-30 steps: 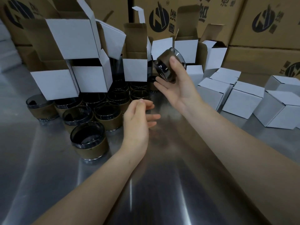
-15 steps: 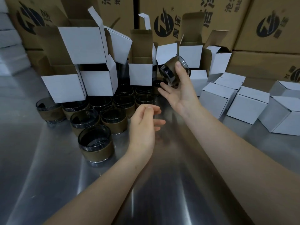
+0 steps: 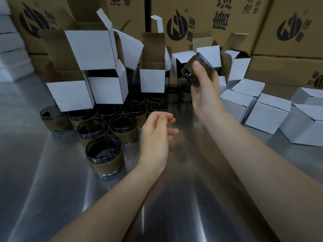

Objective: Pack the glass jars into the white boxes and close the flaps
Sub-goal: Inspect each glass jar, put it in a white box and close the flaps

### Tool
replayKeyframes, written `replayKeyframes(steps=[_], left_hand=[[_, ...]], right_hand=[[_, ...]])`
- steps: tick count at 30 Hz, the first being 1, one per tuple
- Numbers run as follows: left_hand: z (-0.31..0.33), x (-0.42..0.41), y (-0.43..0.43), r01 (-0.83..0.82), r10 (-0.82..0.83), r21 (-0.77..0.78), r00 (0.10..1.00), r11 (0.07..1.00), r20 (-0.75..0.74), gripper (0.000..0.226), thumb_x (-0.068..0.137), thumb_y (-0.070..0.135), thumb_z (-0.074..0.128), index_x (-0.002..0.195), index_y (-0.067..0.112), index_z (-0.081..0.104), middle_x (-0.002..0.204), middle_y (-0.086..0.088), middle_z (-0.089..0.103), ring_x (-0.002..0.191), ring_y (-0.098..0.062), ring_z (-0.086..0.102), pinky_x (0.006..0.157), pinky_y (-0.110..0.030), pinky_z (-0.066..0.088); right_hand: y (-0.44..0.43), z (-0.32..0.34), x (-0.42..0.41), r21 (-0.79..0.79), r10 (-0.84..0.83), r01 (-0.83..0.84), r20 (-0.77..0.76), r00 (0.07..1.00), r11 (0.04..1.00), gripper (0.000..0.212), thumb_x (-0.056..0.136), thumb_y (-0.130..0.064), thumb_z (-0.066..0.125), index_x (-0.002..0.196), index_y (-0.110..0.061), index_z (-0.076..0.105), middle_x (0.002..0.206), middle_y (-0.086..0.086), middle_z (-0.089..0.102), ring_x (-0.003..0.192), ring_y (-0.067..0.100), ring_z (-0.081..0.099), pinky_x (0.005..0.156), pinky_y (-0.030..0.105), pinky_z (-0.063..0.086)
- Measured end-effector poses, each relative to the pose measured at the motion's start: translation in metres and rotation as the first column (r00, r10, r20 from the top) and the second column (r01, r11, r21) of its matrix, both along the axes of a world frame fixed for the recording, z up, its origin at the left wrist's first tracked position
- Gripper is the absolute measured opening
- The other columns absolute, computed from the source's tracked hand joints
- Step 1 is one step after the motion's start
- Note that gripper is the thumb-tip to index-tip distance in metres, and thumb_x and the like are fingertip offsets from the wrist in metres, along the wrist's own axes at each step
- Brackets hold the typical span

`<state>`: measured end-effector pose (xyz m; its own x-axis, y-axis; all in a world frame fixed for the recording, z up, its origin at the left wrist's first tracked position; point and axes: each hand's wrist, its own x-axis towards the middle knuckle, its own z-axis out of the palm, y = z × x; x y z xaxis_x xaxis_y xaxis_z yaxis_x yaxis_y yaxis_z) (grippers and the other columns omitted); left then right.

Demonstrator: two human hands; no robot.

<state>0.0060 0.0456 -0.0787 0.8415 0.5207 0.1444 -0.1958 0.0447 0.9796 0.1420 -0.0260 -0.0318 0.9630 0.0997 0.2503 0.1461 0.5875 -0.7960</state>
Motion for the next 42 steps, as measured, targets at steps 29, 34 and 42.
replayKeyframes(steps=[29, 34, 42], left_hand=[[-0.003, -0.005, -0.001, 0.039, -0.149, 0.486, 0.971, 0.873, 0.189, 0.063, 0.084, 0.037, 0.066, 0.135, 0.048, 0.033, 0.156, 0.006, 0.026, 0.146, -0.007, 0.020, 0.110, -0.012, 0.027], [-0.002, -0.005, 0.002, 0.039, -0.120, 0.464, 0.982, 0.885, 0.145, 0.057, 0.081, 0.035, 0.072, 0.125, 0.050, 0.040, 0.154, 0.006, 0.029, 0.144, -0.007, 0.022, 0.113, -0.020, 0.027], [-0.002, -0.001, 0.003, 0.005, -0.063, 0.351, 0.986, 0.936, 0.155, 0.057, 0.073, 0.028, 0.080, 0.119, 0.027, 0.048, 0.124, 0.010, 0.056, 0.126, -0.011, 0.050, 0.108, -0.044, 0.042]], right_hand=[[-0.050, 0.057, -0.071, -0.690, 0.218, 0.220, 0.487, 0.846, 0.689, 0.025, 0.080, -0.043, 0.073, 0.101, -0.031, 0.064, 0.092, -0.016, 0.070, 0.091, -0.004, 0.066, 0.074, 0.012, 0.051], [-0.049, 0.058, -0.072, -0.692, 0.245, 0.143, 0.431, 0.869, 0.708, 0.031, 0.078, -0.048, 0.067, 0.101, -0.027, 0.066, 0.095, -0.010, 0.071, 0.097, 0.007, 0.067, 0.092, 0.029, 0.054], [-0.050, 0.045, -0.070, -0.599, 0.299, 0.063, 0.485, 0.822, 0.798, 0.041, 0.077, -0.037, 0.071, 0.114, -0.025, 0.058, 0.112, -0.003, 0.063, 0.111, 0.013, 0.061, 0.093, 0.036, 0.055]])
